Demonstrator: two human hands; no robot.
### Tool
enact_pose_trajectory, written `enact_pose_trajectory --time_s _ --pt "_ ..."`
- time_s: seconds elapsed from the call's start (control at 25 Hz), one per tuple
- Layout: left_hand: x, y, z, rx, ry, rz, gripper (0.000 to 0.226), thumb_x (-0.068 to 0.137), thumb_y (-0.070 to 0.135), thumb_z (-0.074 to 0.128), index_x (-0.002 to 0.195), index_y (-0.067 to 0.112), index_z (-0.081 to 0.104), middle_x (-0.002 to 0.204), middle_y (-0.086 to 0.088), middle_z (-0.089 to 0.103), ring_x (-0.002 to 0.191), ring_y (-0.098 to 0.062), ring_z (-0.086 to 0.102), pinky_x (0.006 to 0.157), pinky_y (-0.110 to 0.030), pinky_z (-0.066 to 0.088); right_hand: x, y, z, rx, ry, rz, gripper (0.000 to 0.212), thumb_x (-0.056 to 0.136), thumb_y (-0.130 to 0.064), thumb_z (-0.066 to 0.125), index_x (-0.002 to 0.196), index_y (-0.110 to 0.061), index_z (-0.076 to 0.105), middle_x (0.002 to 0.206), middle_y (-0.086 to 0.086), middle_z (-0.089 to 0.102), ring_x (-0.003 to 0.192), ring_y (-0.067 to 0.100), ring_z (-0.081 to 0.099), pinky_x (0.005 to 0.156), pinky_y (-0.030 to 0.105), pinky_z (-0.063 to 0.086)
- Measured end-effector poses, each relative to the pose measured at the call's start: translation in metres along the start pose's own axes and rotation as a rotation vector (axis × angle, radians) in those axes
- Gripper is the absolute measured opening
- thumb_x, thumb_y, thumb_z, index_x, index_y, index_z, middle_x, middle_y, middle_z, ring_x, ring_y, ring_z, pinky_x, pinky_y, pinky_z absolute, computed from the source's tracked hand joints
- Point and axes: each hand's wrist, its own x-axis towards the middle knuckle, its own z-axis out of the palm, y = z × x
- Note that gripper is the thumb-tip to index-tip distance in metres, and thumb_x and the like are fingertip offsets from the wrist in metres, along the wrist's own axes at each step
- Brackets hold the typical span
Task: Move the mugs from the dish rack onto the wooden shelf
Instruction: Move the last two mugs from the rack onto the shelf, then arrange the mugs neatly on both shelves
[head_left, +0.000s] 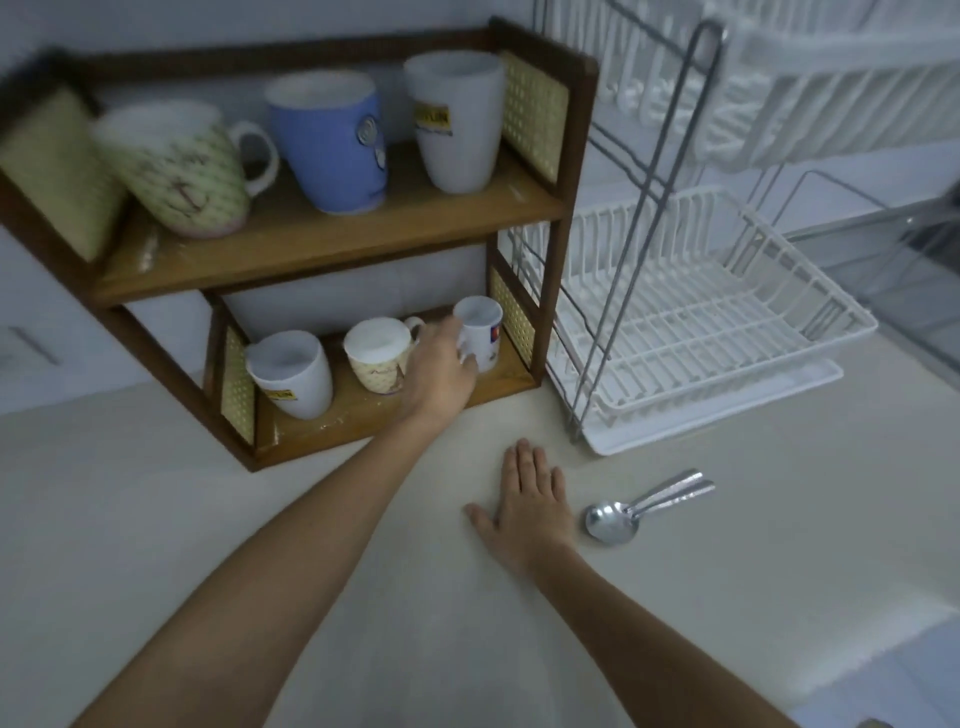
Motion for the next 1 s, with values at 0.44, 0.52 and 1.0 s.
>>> enact_pose_trajectory --time_s 0.44,0.52,1.0 --pt "0.011 0.033 -0.242 0.102 0.419 0.332 0.02 0.088 0.023 0.059 0.105 0.015 0.066 0.086 -0.001 0.073 0.077 -0.016 0.069 0.071 -0.036 0.057 0.024 -0.099 -0.23 0.359 0.741 -0.552 0.024 0.085 -0.024 0.056 0.106 -0.015 0.064 0.095 0.006 0.069 0.091 0.026 0.063 0.071 0.037 0.052" --pt "0.036 0.037 -0.271 0.23 0.341 0.182 0.029 0.088 0.022 0.06 0.116 0.015 0.062 0.113 -0.008 0.068 0.104 -0.024 0.063 0.09 -0.036 0.051 0.047 -0.123 -0.278 0.327 0.726 -0.633 0.03 0.086 -0.024 0.055 0.113 -0.014 0.062 0.105 0.008 0.067 0.099 0.027 0.061 0.078 0.037 0.051" --pt "0.103 0.007 -0.301 0.755 -0.28 -0.165 0.079 0.085 0.049 0.06 0.149 0.03 0.018 0.149 -0.013 0.037 0.131 -0.032 0.042 0.104 -0.041 0.041 0.143 -0.188 -0.394 -0.552 -0.088 -0.751 0.087 0.077 -0.034 0.071 0.149 -0.03 0.021 0.154 0.008 0.031 0.134 0.03 0.036 0.106 0.045 0.037"
